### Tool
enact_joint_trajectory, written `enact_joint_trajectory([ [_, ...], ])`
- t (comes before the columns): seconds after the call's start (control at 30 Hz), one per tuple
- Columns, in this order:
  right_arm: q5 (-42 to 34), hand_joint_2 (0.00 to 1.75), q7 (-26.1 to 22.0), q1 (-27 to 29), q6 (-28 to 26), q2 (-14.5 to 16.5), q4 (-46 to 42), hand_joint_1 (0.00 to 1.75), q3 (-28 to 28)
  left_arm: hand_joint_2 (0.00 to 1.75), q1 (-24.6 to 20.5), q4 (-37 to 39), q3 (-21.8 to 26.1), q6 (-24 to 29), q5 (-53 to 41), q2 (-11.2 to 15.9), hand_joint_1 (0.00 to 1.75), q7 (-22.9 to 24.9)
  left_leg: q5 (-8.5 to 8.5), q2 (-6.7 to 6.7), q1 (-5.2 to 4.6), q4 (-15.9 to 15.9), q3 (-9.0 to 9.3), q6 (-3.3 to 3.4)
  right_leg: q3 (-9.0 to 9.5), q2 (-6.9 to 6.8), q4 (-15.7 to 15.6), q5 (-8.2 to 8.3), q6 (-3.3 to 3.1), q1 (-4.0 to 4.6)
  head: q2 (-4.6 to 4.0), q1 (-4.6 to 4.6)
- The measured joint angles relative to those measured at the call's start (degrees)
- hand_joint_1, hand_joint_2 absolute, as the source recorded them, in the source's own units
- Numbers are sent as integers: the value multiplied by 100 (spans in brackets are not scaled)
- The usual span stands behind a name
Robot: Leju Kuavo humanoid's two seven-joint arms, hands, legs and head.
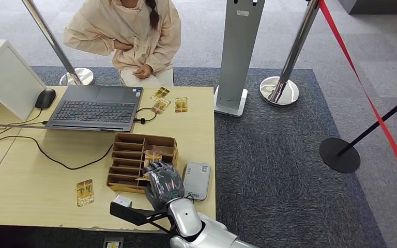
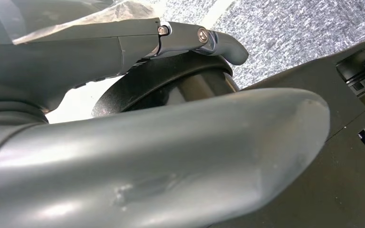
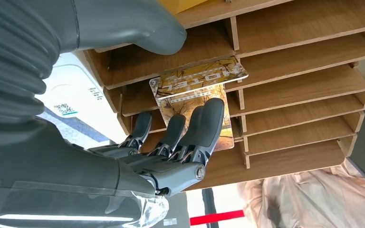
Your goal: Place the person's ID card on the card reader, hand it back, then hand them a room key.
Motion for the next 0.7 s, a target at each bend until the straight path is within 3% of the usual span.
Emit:
enact_joint_trajectory([
  [0.1,0,175,14,-4,-7,8,12,92,0,0,2,1,0,-2,3,1,0,-14,0,0,0,0,0,0,0,0,0,0,0,0,-1,-1],
  [0.23,-9,175,11,-10,-27,17,37,136,0,0,3,4,0,-22,8,2,0,-39,0,-1,0,0,0,0,0,0,0,0,0,0,-1,-1],
  [0.7,-61,175,-94,-18,-202,24,151,138,0,0,5,39,2,-96,60,4,0,-163,0,-1,-2,0,1,0,0,0,0,0,0,-2,0,-1],
])
